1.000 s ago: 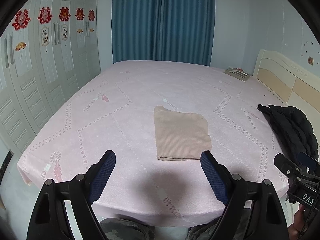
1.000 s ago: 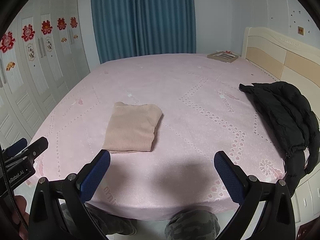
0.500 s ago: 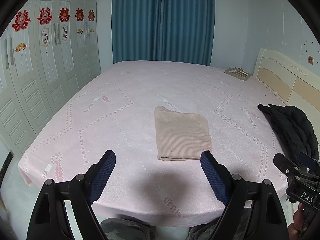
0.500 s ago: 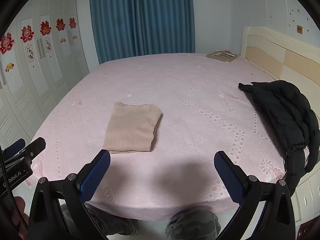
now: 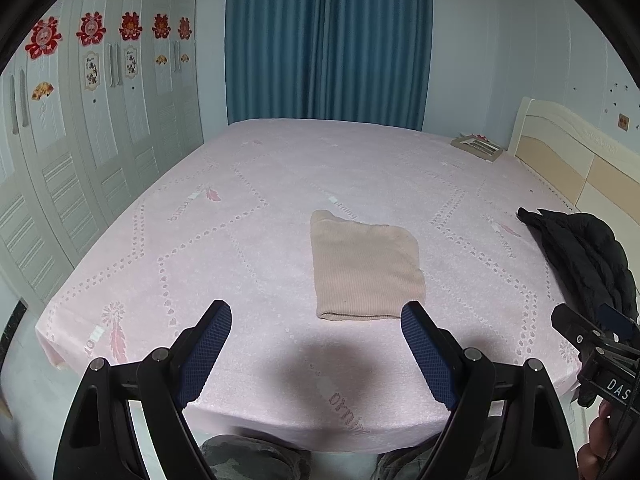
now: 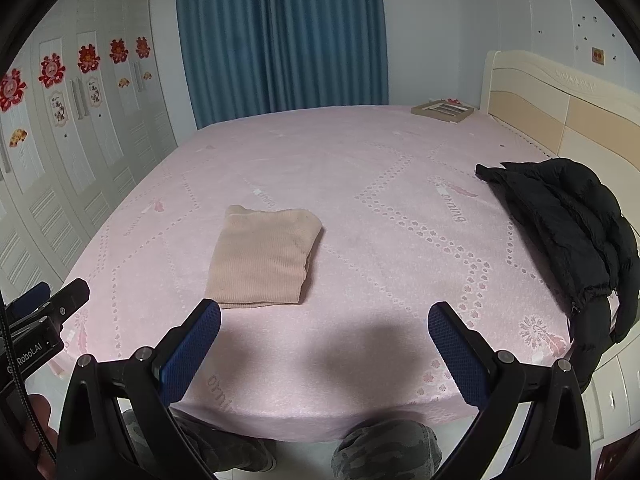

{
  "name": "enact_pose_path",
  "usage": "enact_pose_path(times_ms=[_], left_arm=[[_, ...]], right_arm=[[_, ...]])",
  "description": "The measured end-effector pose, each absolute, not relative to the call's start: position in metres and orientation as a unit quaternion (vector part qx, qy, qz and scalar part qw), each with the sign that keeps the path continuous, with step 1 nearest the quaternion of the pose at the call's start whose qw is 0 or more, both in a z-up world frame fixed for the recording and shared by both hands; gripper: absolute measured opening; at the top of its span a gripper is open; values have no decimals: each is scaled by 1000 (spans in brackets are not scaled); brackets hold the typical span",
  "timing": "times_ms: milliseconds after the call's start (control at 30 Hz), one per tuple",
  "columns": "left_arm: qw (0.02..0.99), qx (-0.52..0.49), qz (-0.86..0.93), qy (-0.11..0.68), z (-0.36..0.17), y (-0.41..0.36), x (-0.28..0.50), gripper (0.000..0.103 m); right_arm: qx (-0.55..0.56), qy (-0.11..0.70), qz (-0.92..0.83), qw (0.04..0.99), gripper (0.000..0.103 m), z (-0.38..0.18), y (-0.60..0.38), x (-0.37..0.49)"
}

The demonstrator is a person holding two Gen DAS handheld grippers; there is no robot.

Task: Fold small clothes

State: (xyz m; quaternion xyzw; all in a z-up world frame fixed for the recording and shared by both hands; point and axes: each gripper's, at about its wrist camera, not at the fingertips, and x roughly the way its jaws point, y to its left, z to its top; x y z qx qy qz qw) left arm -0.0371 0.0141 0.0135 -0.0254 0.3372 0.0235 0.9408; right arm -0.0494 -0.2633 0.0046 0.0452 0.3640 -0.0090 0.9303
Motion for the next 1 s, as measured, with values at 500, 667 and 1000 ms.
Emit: enact_pose_path(times_ms=[500,667,1000], left_arm=[[939,-22,24,341,11,13,-33,86],[939,-24,26,341,10,13,-33,86],[940,-22,31,340,8,20,-26,86]], right_arm=[[40,363,-4,931,102,4,-257,-47],[42,364,-4,931,102,3,-257,-46],[41,368,-2,929,102,1,-254,-39]])
